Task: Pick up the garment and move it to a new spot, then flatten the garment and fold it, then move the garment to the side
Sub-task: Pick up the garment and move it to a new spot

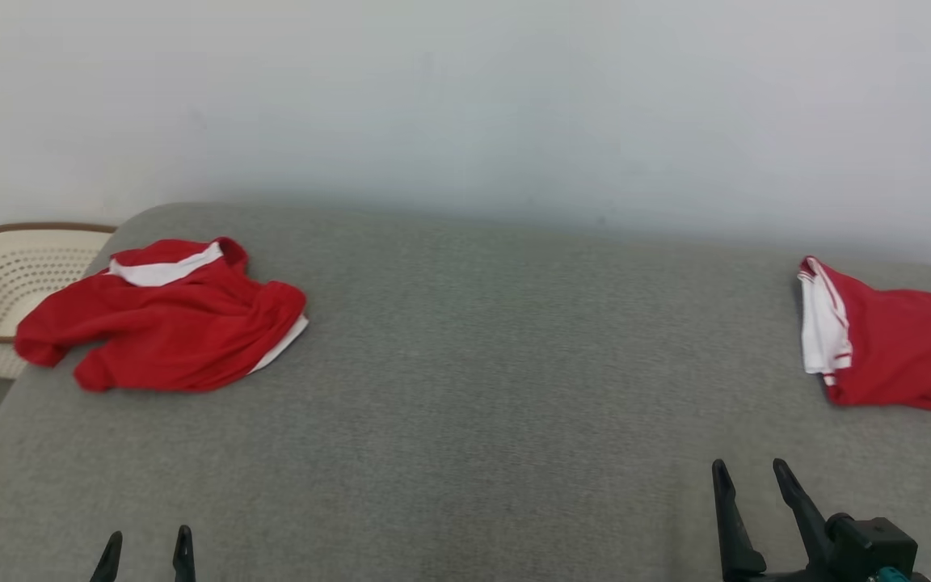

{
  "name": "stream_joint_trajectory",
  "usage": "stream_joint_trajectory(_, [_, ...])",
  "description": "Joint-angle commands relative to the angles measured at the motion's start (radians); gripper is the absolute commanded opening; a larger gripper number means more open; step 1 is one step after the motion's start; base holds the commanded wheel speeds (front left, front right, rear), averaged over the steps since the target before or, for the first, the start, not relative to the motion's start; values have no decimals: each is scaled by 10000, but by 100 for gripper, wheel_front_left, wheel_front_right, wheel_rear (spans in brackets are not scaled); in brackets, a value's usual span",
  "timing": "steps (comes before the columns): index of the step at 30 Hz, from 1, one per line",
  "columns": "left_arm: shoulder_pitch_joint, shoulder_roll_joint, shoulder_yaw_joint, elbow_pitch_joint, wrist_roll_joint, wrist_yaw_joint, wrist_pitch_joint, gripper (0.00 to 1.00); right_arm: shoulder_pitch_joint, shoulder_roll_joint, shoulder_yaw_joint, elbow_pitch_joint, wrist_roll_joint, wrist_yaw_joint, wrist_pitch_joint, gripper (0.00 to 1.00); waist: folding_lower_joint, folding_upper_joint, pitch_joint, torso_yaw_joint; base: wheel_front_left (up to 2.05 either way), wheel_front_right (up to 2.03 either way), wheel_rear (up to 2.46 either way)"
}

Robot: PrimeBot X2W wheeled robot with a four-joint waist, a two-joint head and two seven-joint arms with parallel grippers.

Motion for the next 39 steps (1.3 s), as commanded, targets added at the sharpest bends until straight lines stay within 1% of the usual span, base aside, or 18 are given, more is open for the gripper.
stream_joint_trajectory(1, [176,91,27,-24,-13,35,53,100,114,14,29,34,71,-12,-44,100,0,-1,-48,616,0,0,0])
stream_joint_trajectory(9, [296,252,74,-192,-1,123,238,100,153,14,112,209,232,-11,-187,100,0,-1,-132,1808,0,0,0])
stream_joint_trajectory(18, [417,340,191,-378,-44,266,325,100,-16,9,310,406,314,-12,-356,100,0,-1,-183,2659,0,0,0])
stream_joint_trajectory(26, [479,469,296,-474,-21,402,301,100,-73,11,479,548,418,-11,-398,100,0,-1,-267,3010,0,0,0])
stream_joint_trajectory(35, [644,517,475,-577,-105,595,219,100,-175,9,584,632,401,-12,-352,100,0,-1,-262,3027,0,0,0])
stream_joint_trajectory(39, [627,543,477,-615,-121,612,238,100,-199,11,615,619,411,-12,-340,100,0,-1,-277,3004,0,0,0])
